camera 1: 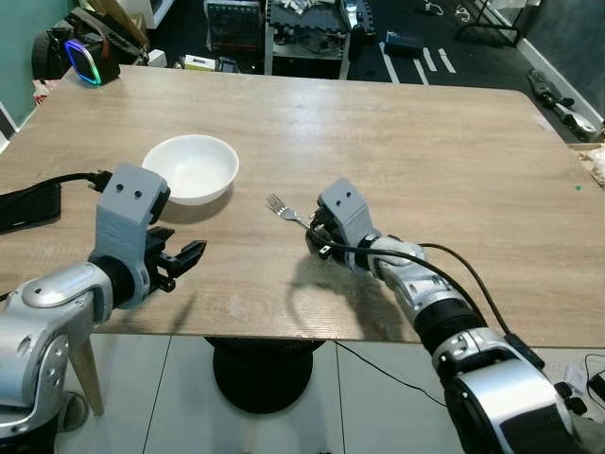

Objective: Setting the table

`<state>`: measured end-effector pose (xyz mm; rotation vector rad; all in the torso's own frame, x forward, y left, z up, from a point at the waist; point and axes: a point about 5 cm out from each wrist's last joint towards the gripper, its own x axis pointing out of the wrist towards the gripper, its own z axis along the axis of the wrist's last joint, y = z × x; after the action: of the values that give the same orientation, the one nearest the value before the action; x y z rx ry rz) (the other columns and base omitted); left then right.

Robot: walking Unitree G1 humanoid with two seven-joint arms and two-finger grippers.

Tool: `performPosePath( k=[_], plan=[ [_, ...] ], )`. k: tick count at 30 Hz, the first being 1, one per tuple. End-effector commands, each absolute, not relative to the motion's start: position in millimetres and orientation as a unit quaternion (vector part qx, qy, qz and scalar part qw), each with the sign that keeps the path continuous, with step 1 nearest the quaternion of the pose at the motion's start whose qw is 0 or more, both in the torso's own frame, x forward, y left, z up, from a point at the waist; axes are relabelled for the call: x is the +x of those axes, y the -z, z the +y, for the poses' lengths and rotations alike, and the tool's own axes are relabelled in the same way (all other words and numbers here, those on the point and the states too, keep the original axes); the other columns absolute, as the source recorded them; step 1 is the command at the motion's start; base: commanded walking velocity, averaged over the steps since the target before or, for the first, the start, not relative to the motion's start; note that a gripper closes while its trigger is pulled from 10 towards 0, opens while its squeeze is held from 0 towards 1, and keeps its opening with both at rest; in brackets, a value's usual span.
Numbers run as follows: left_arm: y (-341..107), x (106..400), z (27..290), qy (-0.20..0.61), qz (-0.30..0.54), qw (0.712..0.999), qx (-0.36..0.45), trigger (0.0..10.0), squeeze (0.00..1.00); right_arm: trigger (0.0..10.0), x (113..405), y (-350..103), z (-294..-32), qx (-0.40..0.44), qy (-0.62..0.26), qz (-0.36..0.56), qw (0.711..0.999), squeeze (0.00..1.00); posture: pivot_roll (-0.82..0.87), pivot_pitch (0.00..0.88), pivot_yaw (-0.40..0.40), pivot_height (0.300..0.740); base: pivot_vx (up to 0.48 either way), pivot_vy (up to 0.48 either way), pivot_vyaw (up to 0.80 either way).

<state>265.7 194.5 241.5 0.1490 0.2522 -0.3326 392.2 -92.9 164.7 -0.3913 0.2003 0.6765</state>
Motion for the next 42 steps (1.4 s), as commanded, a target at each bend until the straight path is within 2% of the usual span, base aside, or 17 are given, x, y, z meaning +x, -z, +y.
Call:
performPosePath(
  k=[1, 6, 7, 13, 20, 21, 22, 23, 26, 31, 42],
  plan=[
    [-235, 264, 199, 0.155, 0.144, 0.975, 0.069, 10.0, 0.0, 0.0, 374, -107, -119, -0.193, -0.311, 0.236, 0.9, 0.0, 0.22, 0.205, 0.003, 0.74, 0.0, 0.0, 0.0],
    [-234, 260, 197, 0.188, 0.14, 0.968, 0.094, 10.0, 0.0, 0.0, 374, -106, -121, -0.185, -0.309, 0.242, 0.901, 0.0, 0.21, 0.204, 0.008, 0.74, 0.0, 0.0, 0.0],
    [-235, 257, 194, 0.217, 0.137, 0.959, 0.117, 10.0, 0.0, 0.0, 373, -106, -122, -0.176, -0.31, 0.246, 0.901, 0.0, 0.21, 0.202, 0.01, 0.74, 0.0, 0.0, 0.0],
    [-236, 258, 192, 0.226, 0.136, 0.956, 0.13, 10.0, 0.0, 0.0, 373, -105, -123, -0.161, -0.31, 0.25, 0.903, 0.0, 0.21, 0.199, 0.012, 0.74, 0.0, 0.0, 0.0],
    [-244, 260, 186, 0.239, 0.109, 0.957, 0.125, 10.0, 0.0, 0.0, 378, -123, -117, -0.066, -0.313, 0.207, 0.925, 0.0, 0.21, 0.192, 0.009, 0.74, 0.0, 0.0, 0.0],
    [-248, 259, 182, 0.253, 0.089, 0.955, 0.125, 10.0, 0.0, 2.4, 381, -136, -112, -0.031, -0.318, 0.169, 0.932, 0.0, 0.21, 0.19, 0.009, 0.74, 0.0, 0.0, 0.0],
    [-252, 258, 178, 0.267, 0.07, 0.953, 0.127, 10.0, 0.0, 10.0, 382, -148, -109, 0.002, -0.32, 0.133, 0.938, 0.0, 0.2, 0.184, 0.01, 0.74, 0.0, 0.0, 0.0],
    [-252, 258, 178, 0.267, 0.07, 0.953, 0.127, 10.0, 0.0, 10.0, 382, -148, -109, 0.002, -0.32, 0.133, 0.938, 0.0, 0.2, 0.184, 0.01, 0.74, 0.0, 0.0, 0.0],
    [-261, 258, 170, 0.285, 0.028, 0.949, 0.134, 10.0, 0.0, 10.0, 381, -177, -108, 0.063, -0.307, 0.045, 0.949, 0.0, 0.2, 0.17, 0.015, 0.74, 0.0, 0.0, 0.0],
    [-265, 260, 163, 0.29, 0.008, 0.948, 0.132, 10.0, 0.0, 10.0, 371, -197, -114, 0.099, -0.271, -0.023, 0.957, 0.0, 0.18, 0.149, 0.026, 0.74, 0.0, 0.0, 0.0],
    [-259, 271, 157, 0.285, 0.004, 0.95, 0.127, 10.0, 0.0, 10.0, 351, -194, -122, 0.089, -0.228, -0.031, 0.969, 0.0, 0.15, 0.116, 0.036, 0.74, 0.0, 0.0, 0.0]
  ],
)
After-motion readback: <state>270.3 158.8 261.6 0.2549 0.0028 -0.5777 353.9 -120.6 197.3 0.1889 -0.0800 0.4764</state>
